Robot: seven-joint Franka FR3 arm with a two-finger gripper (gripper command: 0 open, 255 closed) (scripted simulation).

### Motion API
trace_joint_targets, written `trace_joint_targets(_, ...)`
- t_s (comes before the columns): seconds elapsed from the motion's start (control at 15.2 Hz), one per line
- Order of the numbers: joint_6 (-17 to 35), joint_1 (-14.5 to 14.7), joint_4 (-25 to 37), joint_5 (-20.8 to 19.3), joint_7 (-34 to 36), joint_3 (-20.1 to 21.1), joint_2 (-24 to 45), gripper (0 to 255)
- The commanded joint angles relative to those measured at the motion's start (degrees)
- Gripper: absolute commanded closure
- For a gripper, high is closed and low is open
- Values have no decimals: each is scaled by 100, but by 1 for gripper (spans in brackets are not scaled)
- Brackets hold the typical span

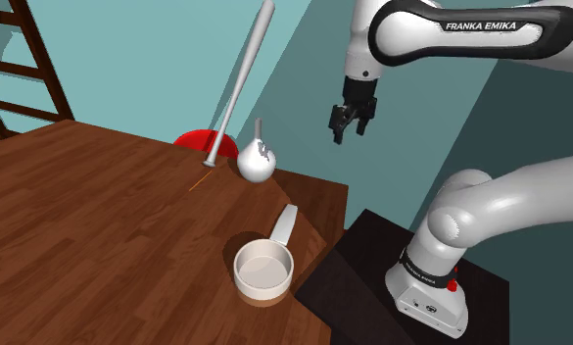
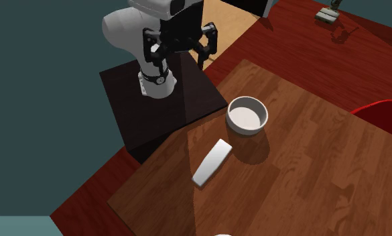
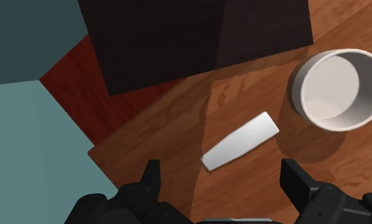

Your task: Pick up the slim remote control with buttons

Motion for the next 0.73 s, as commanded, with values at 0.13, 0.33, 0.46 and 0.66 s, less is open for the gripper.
trace_joint_targets(0.13, 784, -143, -495, 236, 759, 276, 285, 0)
trace_joint_targets(0.33, 1431, -248, -799, 395, 1305, 488, 627, 0)
trace_joint_targets(0.46, 1881, -324, -958, 491, 1666, 634, 914, 0)
trace_joint_targets(0.66, 2578, -450, -1127, 606, 2211, 855, 1435, 0)
